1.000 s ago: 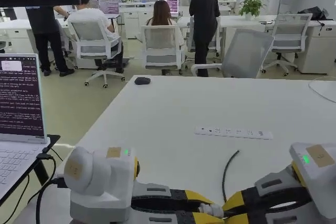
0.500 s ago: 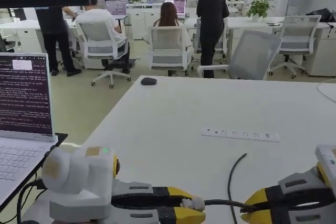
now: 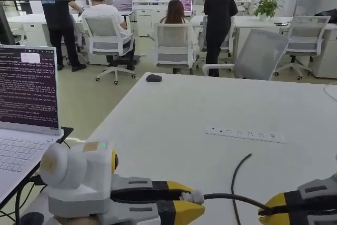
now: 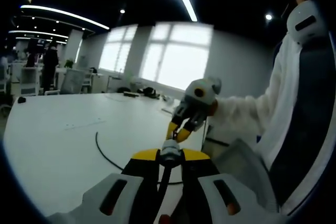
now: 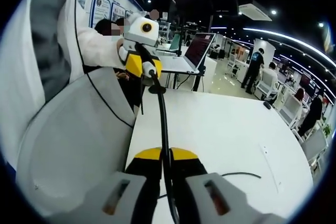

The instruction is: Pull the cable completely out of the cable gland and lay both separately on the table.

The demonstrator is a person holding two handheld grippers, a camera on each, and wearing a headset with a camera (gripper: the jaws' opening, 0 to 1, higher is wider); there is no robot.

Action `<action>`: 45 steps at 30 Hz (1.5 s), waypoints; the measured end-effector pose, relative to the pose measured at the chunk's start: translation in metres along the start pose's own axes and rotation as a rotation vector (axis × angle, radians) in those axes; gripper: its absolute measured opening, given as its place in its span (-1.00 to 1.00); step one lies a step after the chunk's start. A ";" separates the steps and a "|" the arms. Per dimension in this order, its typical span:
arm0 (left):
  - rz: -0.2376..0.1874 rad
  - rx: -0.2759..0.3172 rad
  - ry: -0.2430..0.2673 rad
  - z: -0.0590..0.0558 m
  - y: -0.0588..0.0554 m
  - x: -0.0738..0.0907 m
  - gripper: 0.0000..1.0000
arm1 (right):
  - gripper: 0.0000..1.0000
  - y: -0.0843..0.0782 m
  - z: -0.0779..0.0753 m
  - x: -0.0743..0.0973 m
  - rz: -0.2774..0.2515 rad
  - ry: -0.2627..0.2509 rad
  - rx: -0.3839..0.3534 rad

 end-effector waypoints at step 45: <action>0.025 -0.015 -0.002 0.005 -0.008 -0.020 -0.67 | -0.92 0.052 0.014 -0.036 -0.043 0.098 0.177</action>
Point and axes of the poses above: the centre of the closed fingertips' face, and the gripper's own axes: x roughly backward along the fingers, z roughly to its left, y roughly out of its top, the point moved 6 cm from there along x, roughly backward along the fingers, and after that the axes turned 15 degrees about -x, right-handed, at the moved point
